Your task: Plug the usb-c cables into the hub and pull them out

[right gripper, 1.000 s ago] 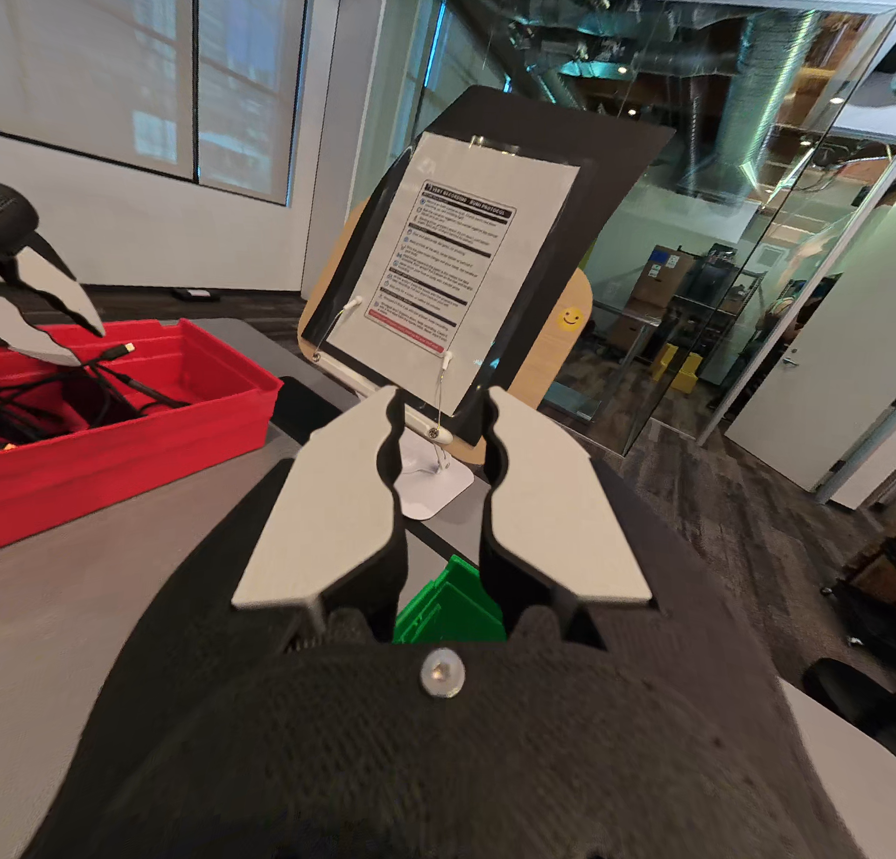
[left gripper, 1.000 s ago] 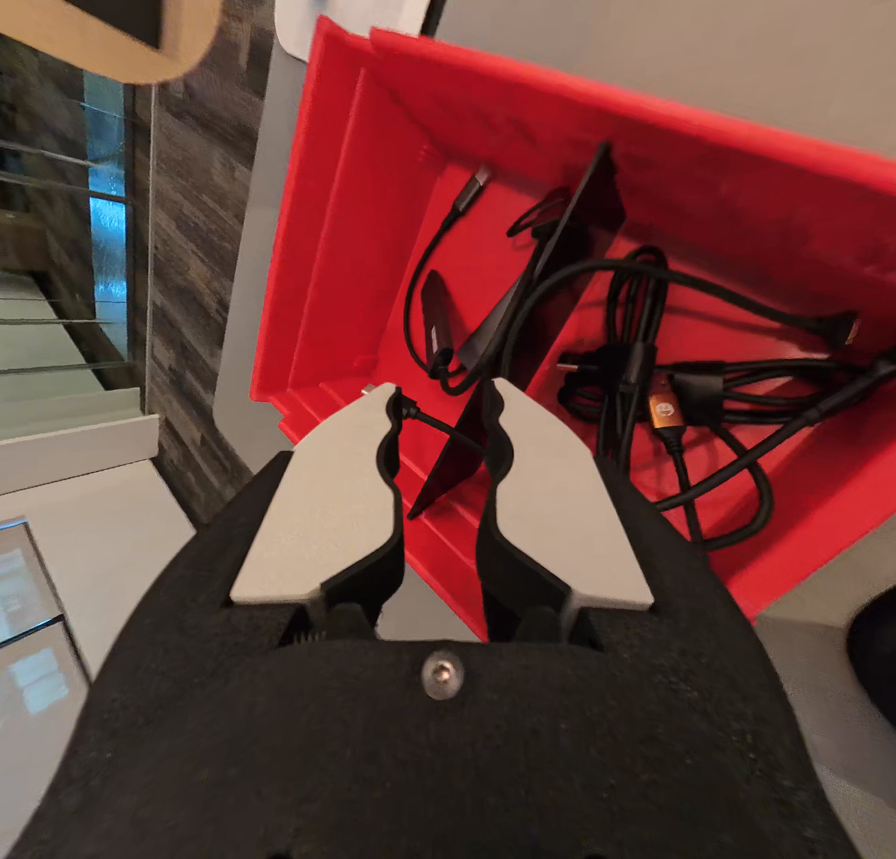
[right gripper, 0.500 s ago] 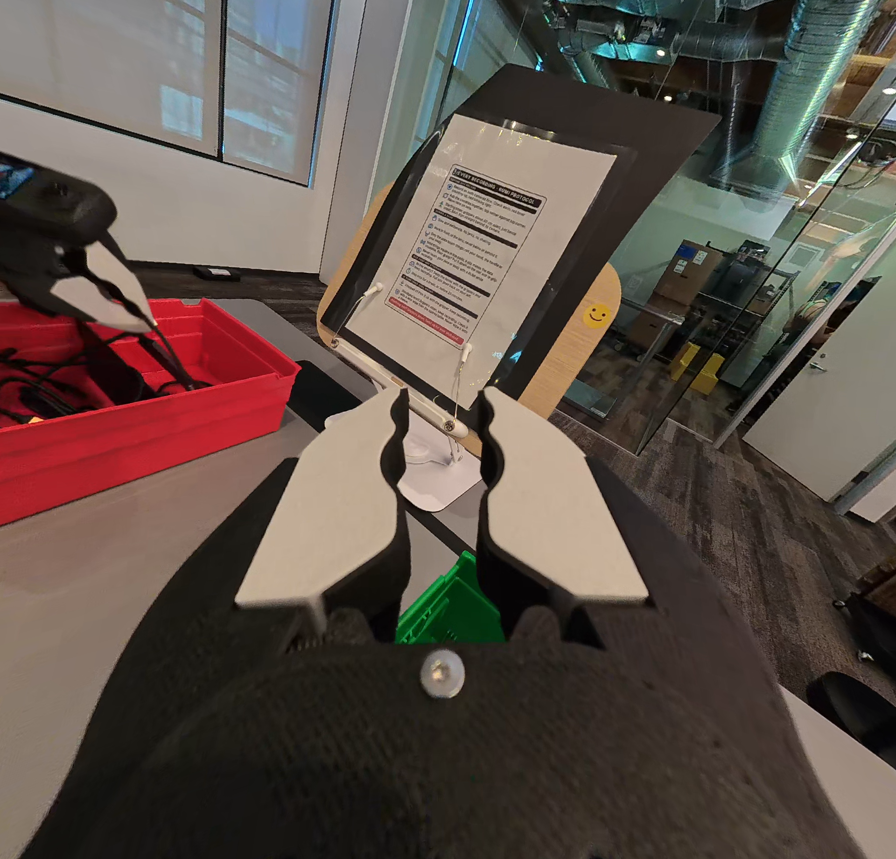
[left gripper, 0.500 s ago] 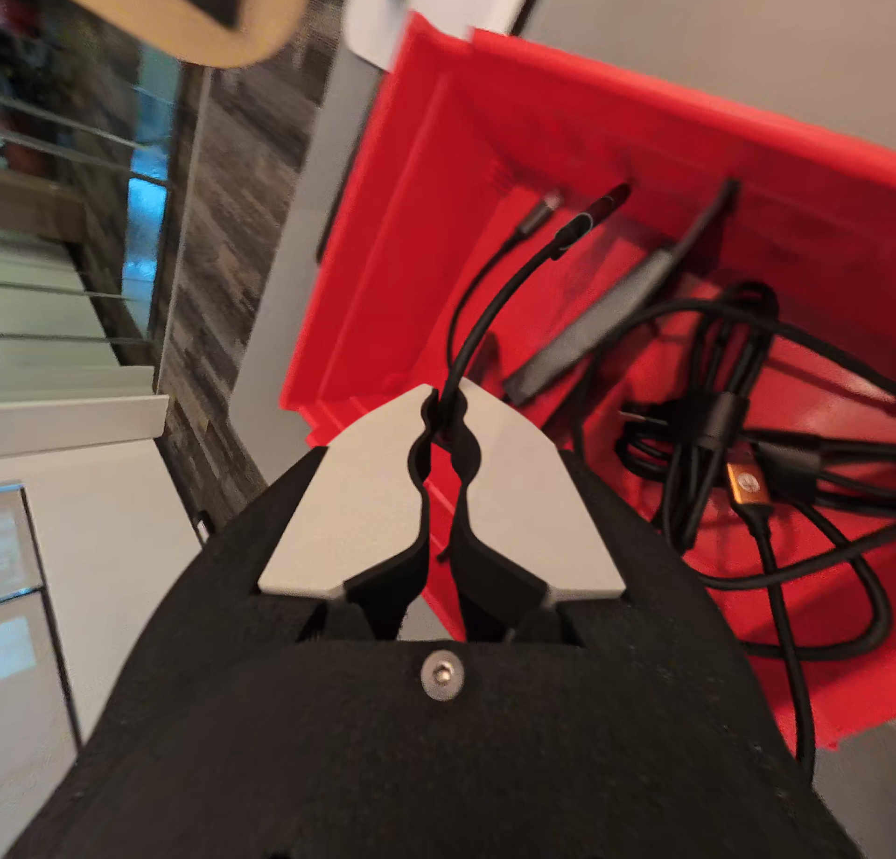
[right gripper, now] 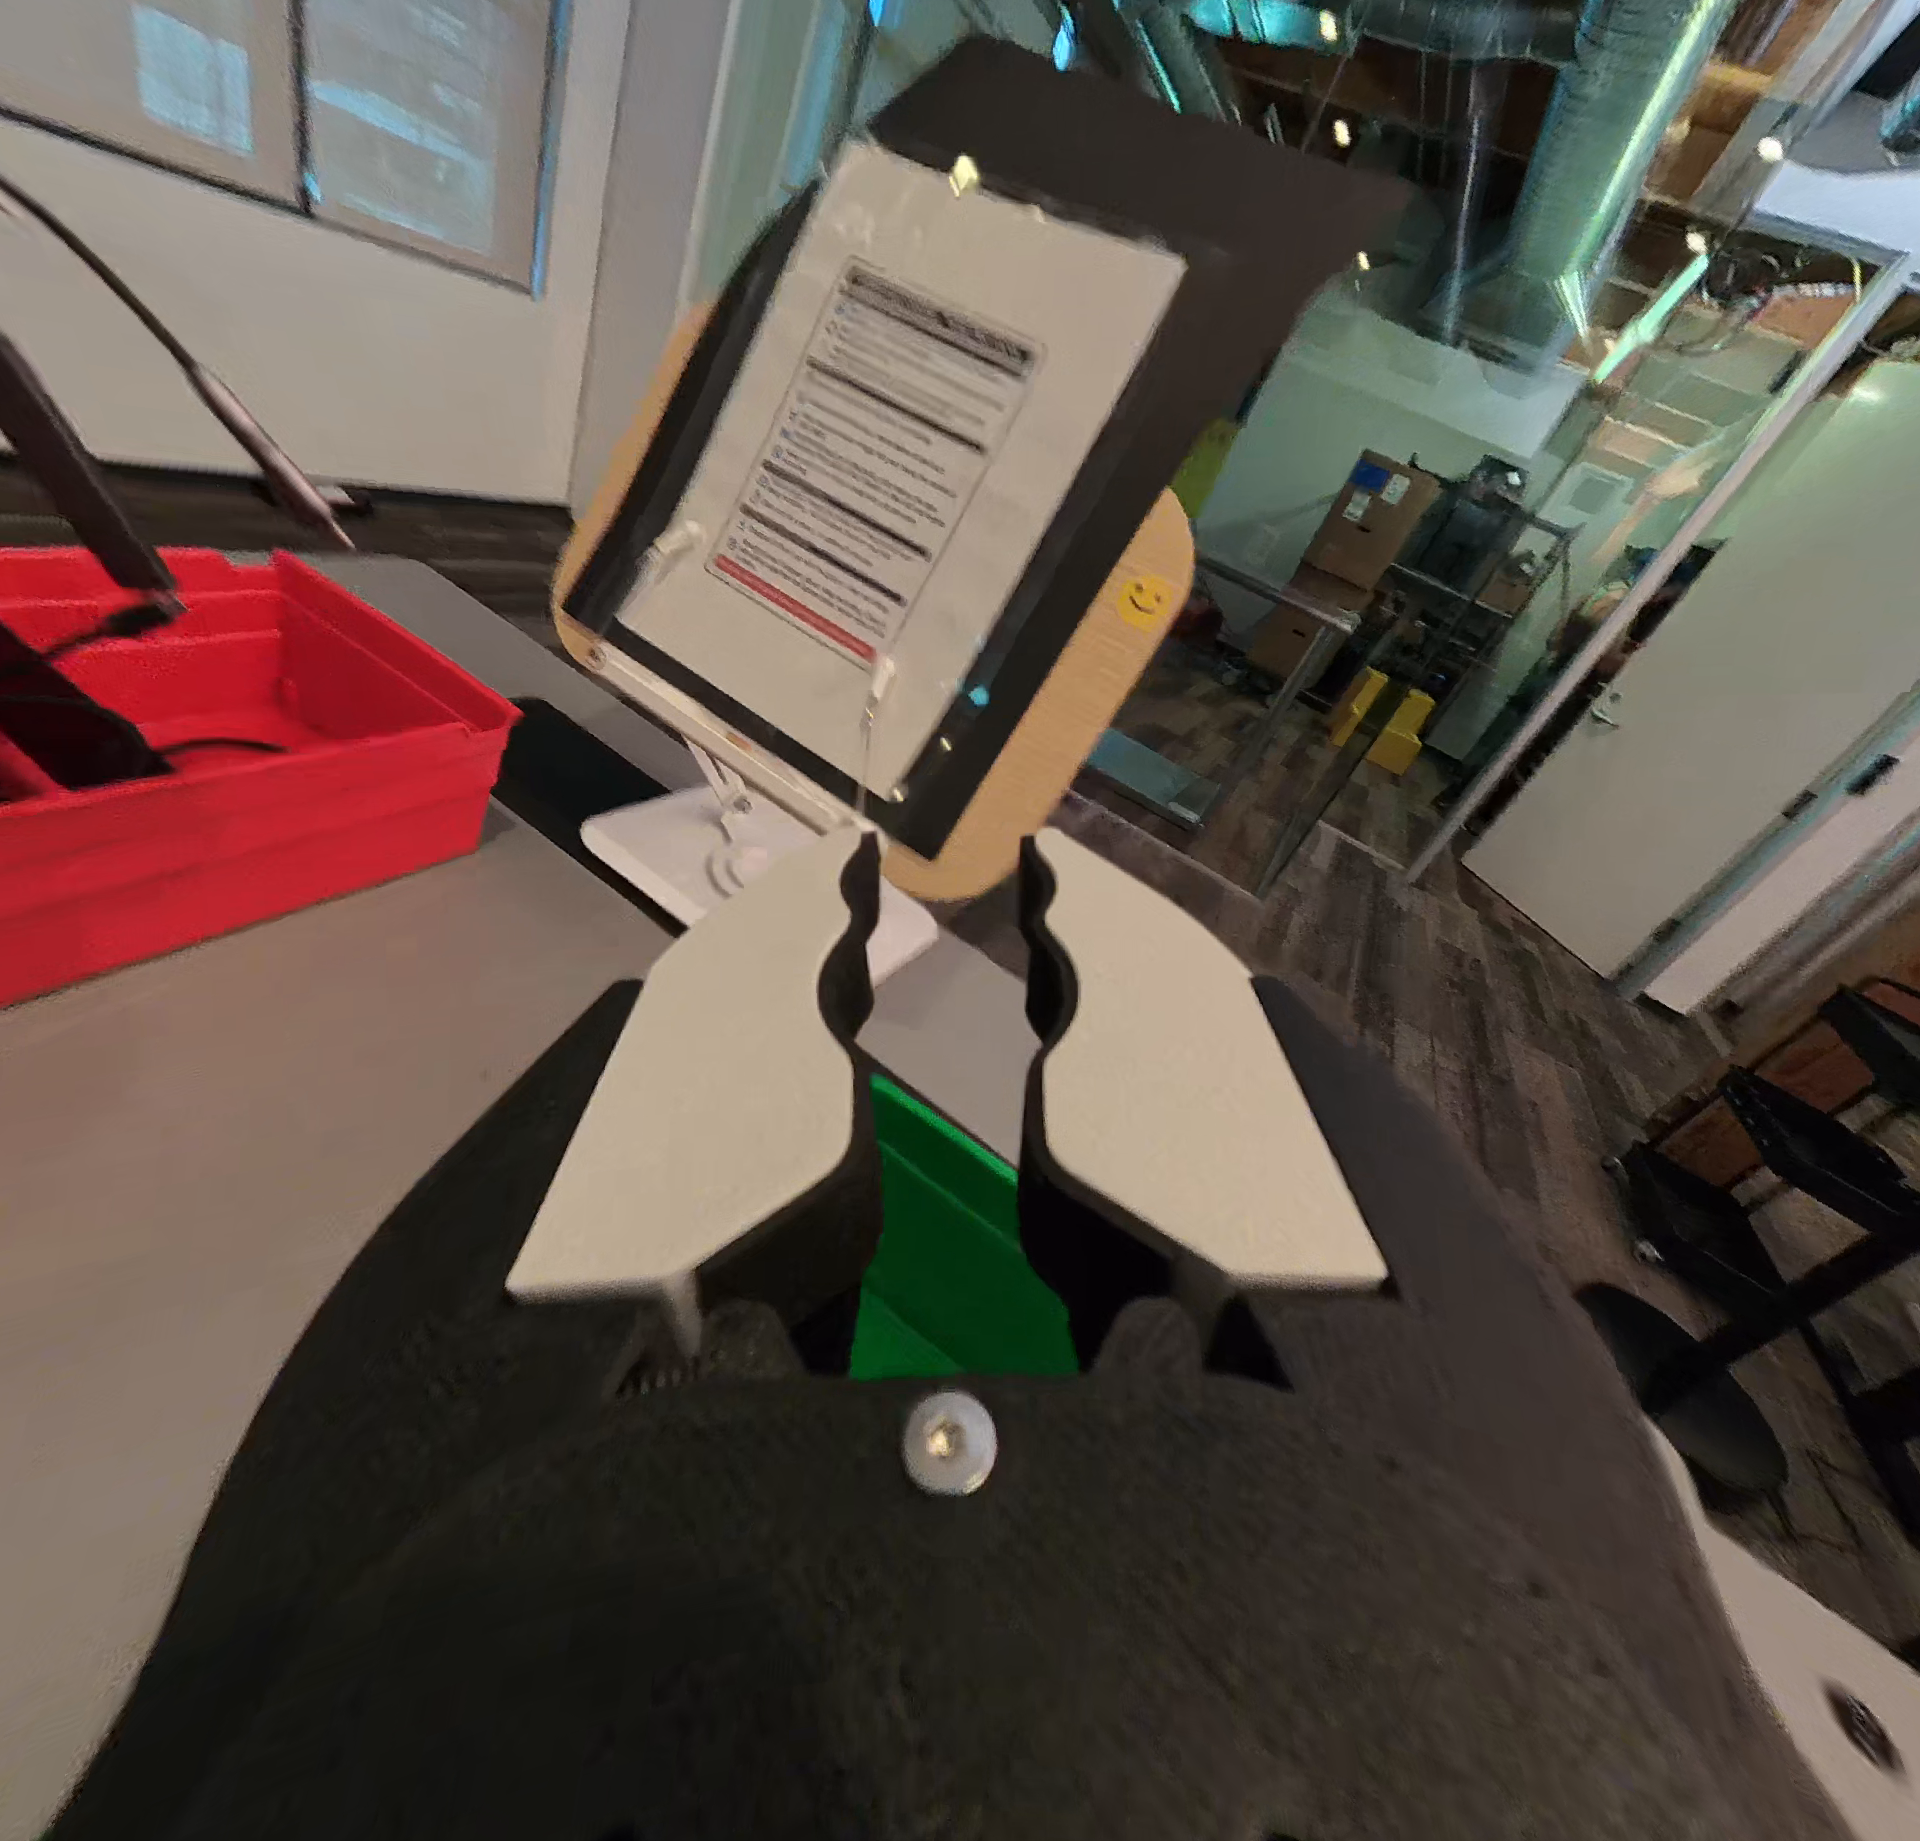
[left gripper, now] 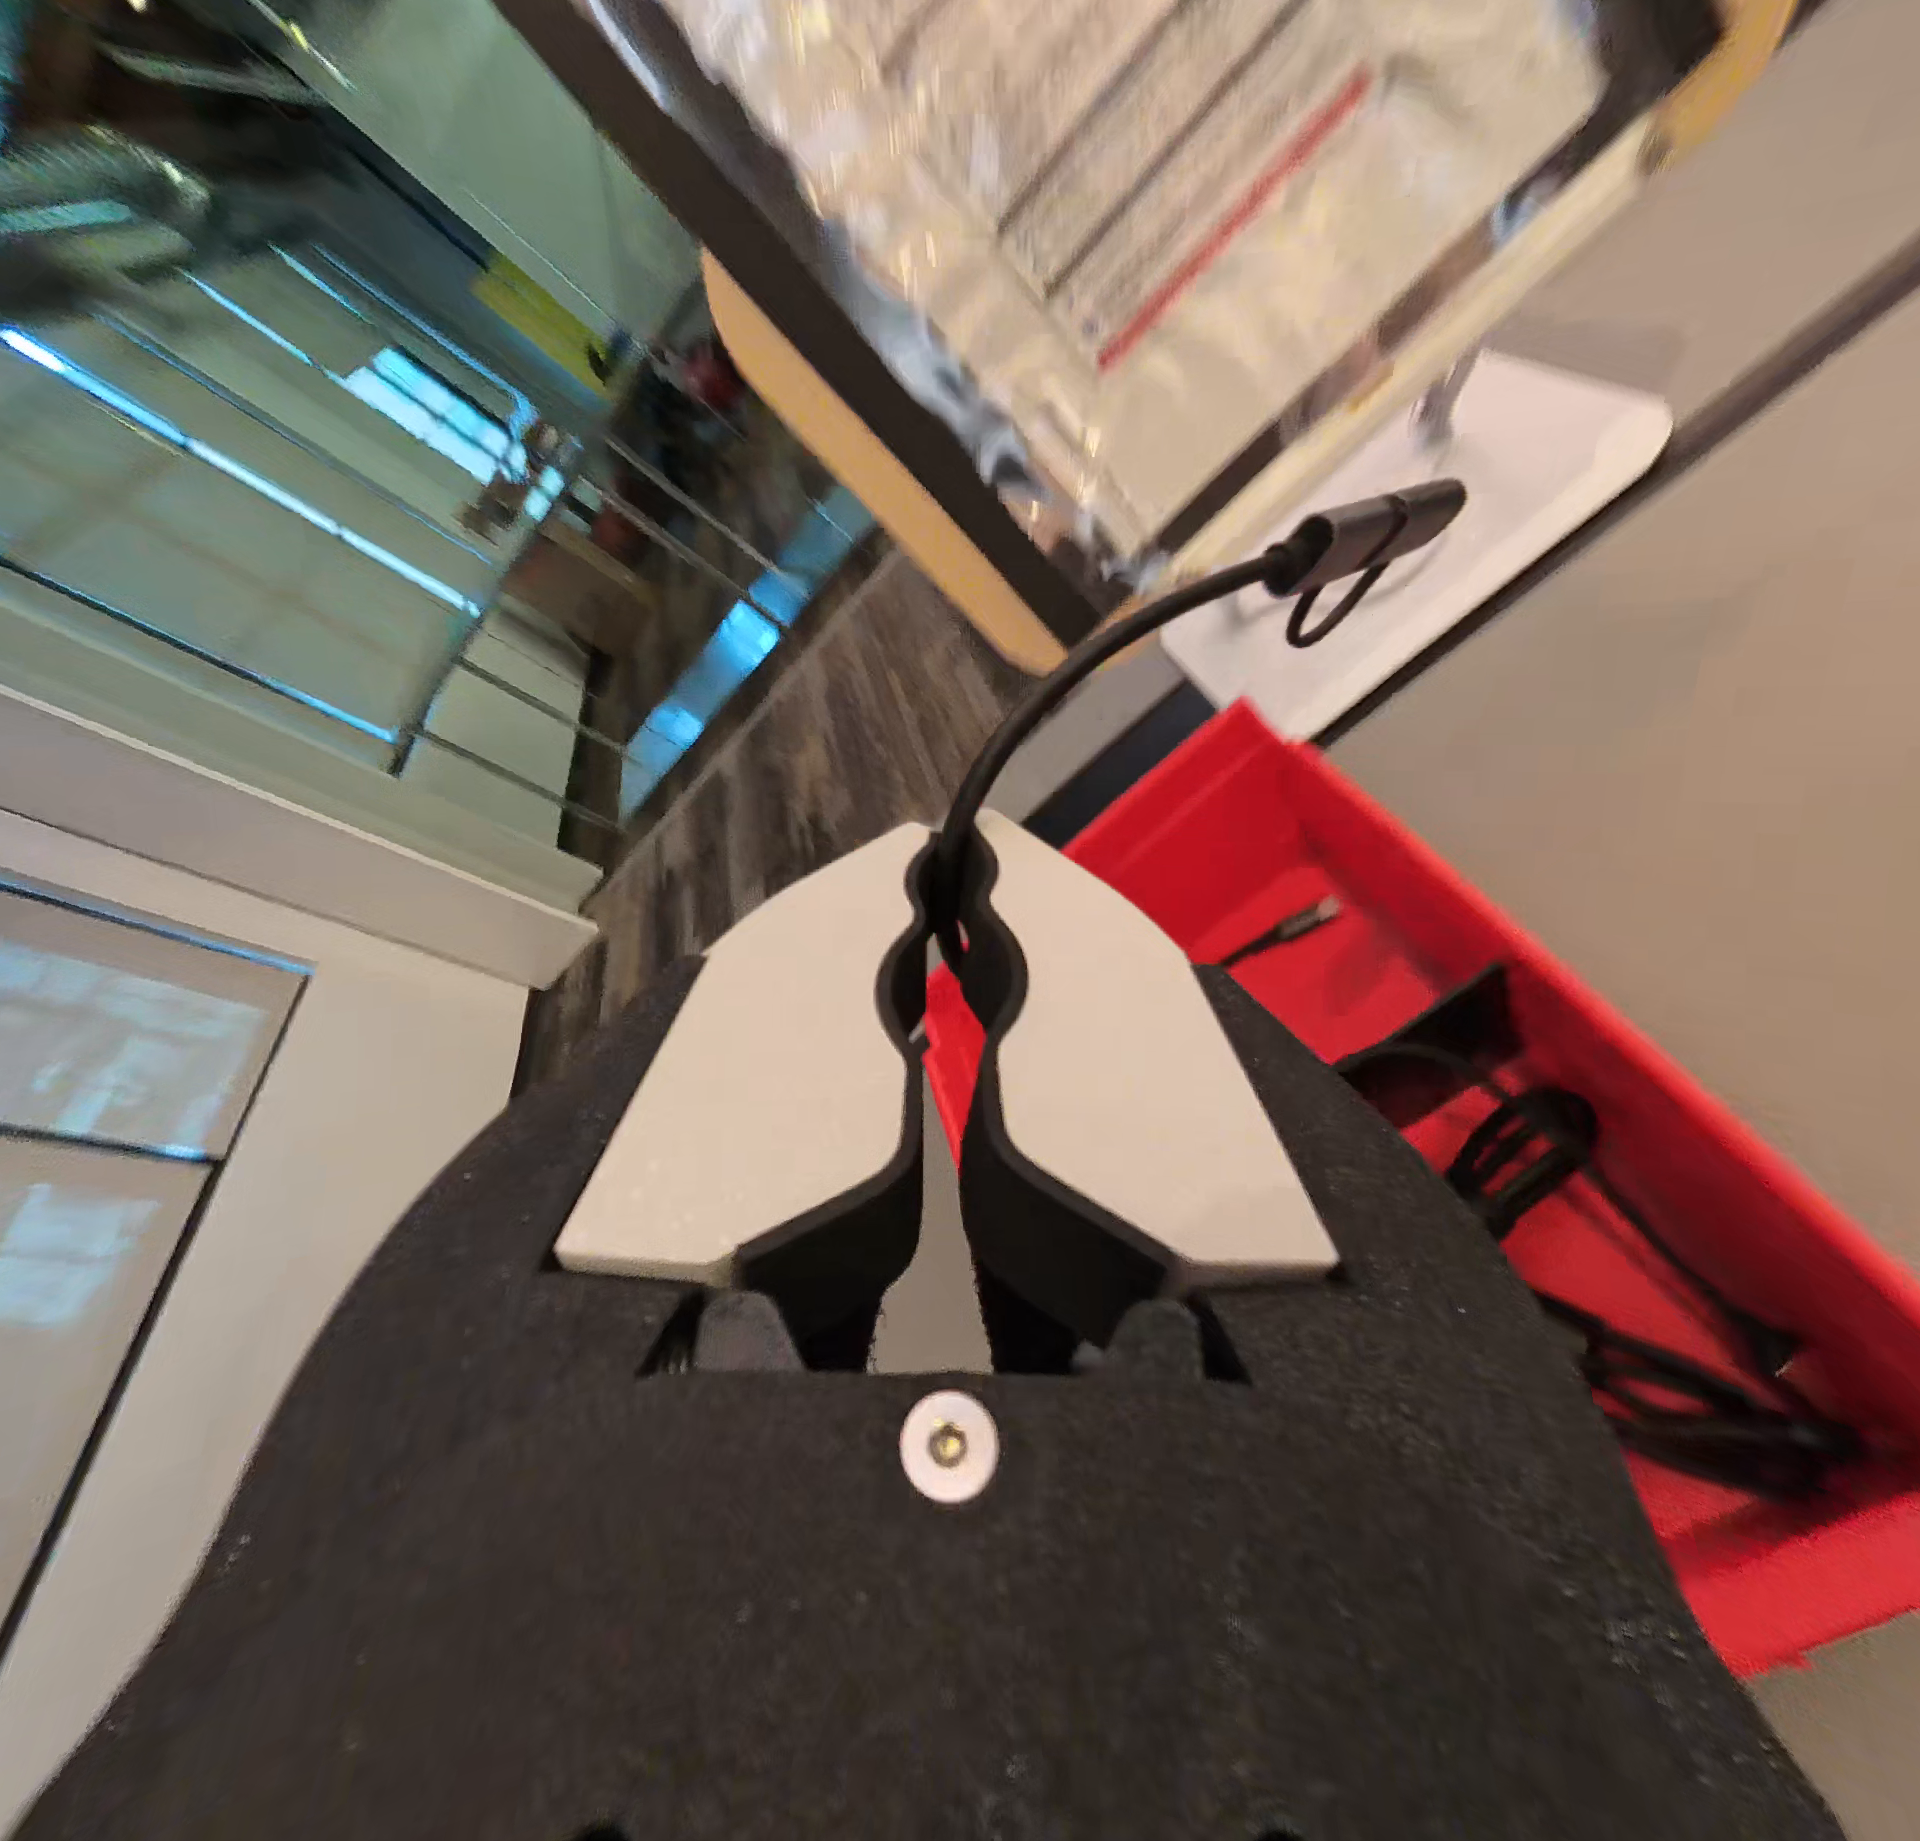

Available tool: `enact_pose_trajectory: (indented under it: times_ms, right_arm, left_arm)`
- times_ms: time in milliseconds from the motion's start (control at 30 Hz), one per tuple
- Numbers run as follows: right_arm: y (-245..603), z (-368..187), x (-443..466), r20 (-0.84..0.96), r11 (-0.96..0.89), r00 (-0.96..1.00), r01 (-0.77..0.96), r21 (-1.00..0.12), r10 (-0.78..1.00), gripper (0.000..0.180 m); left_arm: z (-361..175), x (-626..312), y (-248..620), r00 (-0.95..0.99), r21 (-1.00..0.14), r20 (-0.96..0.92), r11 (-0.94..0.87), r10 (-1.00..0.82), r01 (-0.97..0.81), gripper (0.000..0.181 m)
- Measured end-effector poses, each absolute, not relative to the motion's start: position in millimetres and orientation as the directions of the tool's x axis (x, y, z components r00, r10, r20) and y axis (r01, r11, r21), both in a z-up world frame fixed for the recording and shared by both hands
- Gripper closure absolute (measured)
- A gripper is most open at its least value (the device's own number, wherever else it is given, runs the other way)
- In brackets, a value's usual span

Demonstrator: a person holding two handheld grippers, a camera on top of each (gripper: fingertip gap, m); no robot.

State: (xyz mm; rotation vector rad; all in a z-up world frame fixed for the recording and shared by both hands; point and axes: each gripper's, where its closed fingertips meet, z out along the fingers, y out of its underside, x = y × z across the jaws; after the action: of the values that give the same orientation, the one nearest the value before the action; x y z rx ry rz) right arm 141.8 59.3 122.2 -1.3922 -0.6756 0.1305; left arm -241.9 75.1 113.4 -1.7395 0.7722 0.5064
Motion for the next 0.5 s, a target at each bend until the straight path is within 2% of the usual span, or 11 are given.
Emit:
enact_pose_trajectory:
  times_ms: [67, 133, 200, 267, 400, 500]
  right_arm:
    - [65.2, 105.4, 174.8, 0.388, 0.079, 0.830, 0.391, -0.917, 0.400, 0.153]
    - [69.9, 82.0, 239.2, 0.455, -0.133, 0.862, 0.490, -0.862, 0.224, 0.154]
    - [63.1, 51.3, 295.8, 0.441, -0.338, 0.888, 0.458, -0.822, 0.129, 0.155]
    - [53.7, 14.0, 318.8, 0.301, -0.478, 0.939, 0.345, -0.808, 0.169, 0.153]
    - [48.6, -30.1, 346.1, 0.187, -0.605, 0.970, 0.242, -0.758, 0.153, 0.151]
    - [50.1, -48.5, 335.2, 0.102, -0.648, 0.973, 0.216, -0.731, 0.208, 0.150]
  left_arm:
    - [132.2, -213.7, 56.6, 0.701, -0.709, -0.663, -0.080, -0.261, -0.701, 0.180]
    - [145.6, -173.8, 33.1, 0.688, -0.741, -0.642, 0.041, -0.338, -0.671, 0.181]
    - [151.0, -130.5, 7.4, 0.653, -0.769, -0.610, 0.137, -0.450, -0.624, 0.181]
    - [144.7, -91.0, -14.4, 0.589, -0.785, -0.578, 0.188, -0.566, -0.590, 0.181]
    - [96.1, -38.0, -28.6, 0.435, -0.763, -0.479, 0.118, -0.762, -0.635, 0.181]
    - [49.6, -20.4, -19.6, 0.355, -0.688, -0.405, 0.024, -0.843, -0.726, 0.181]
